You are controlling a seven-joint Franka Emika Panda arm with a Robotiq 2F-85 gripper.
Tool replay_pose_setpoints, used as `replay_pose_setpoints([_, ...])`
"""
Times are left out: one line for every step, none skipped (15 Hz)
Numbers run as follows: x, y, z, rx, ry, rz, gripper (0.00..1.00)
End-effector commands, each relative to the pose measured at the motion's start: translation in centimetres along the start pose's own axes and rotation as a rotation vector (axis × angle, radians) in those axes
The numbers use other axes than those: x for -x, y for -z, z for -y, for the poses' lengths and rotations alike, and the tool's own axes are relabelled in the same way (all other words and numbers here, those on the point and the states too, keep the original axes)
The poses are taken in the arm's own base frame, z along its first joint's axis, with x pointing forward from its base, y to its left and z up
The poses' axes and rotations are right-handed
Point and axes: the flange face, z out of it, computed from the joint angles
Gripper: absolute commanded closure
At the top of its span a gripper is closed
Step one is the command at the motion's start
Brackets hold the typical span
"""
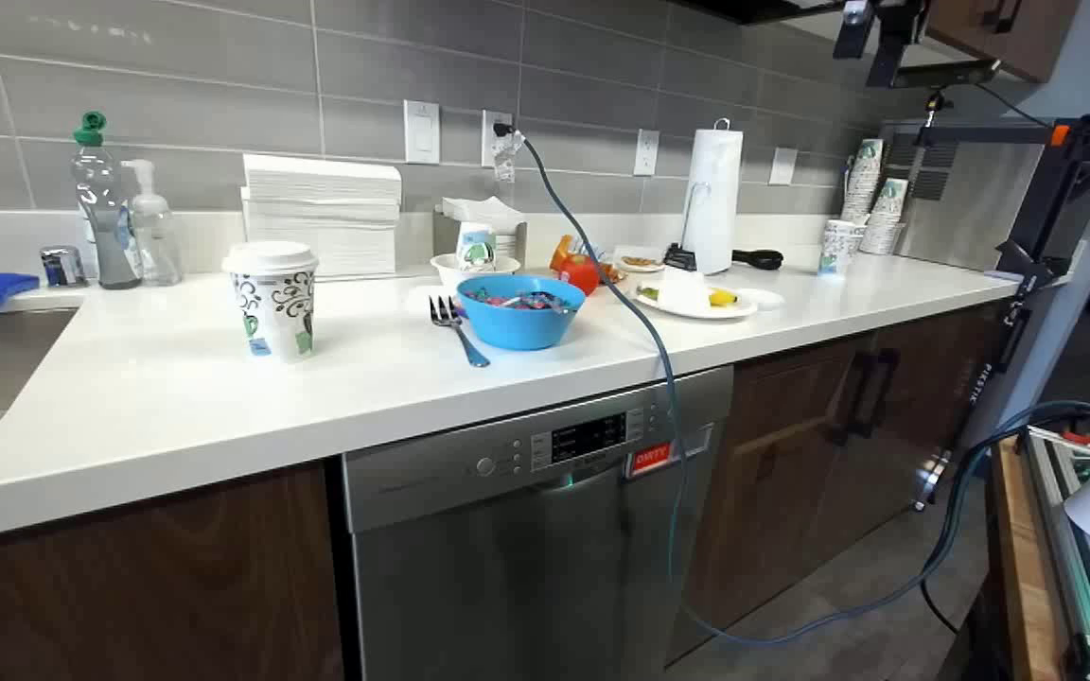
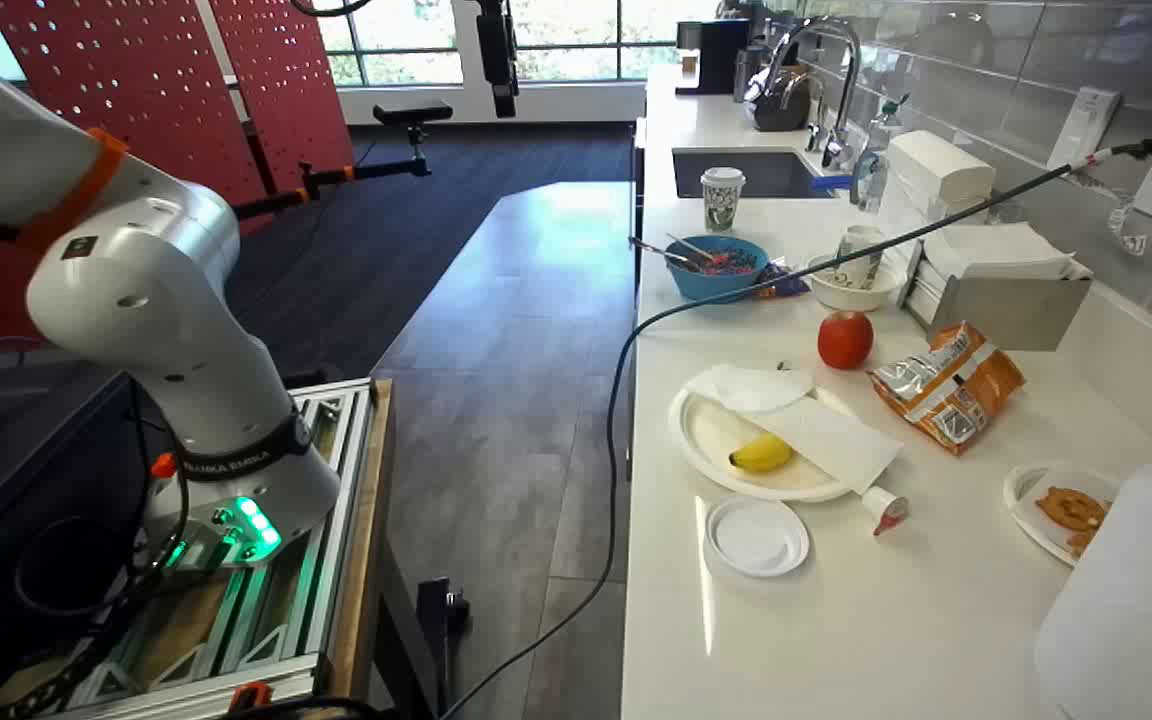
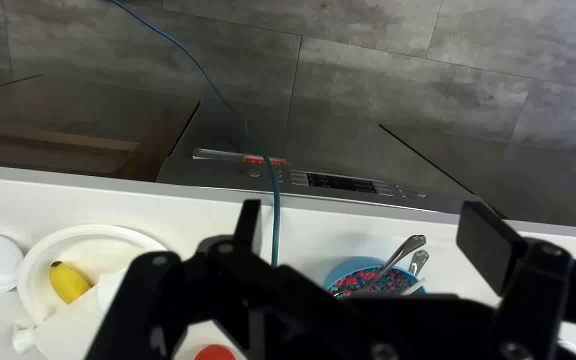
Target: Pull out a paper towel from the roll, then use it to cover the blue bowl
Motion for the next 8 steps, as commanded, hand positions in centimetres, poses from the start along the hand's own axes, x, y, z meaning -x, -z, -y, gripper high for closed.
replay_pose_setpoints([0.0, 0.0, 0.0, 0.0, 0.0, 0.001, 0.0])
replay_pose_setpoints([0.0, 0.0, 0.0, 0.0, 0.0, 0.001, 0.0])
replay_pose_setpoints([0.0, 0.0, 0.0, 0.0, 0.0, 0.001, 0.0])
replay_pose_setpoints([0.0, 0.0, 0.0, 0.0, 0.0, 0.001, 0.0])
replay_pose_setpoints([0.0, 0.0, 0.0, 0.0, 0.0, 0.001, 0.0])
replay_pose_setpoints([0.0, 0.0, 0.0, 0.0, 0.0, 0.001, 0.0])
replay_pose_setpoints([-0.9, -0.3, -0.1, 0.012, -0.036, -0.023, 0.0])
replay_pose_setpoints([-2.2, -0.7, -0.5, 0.032, -0.091, -0.044, 0.0])
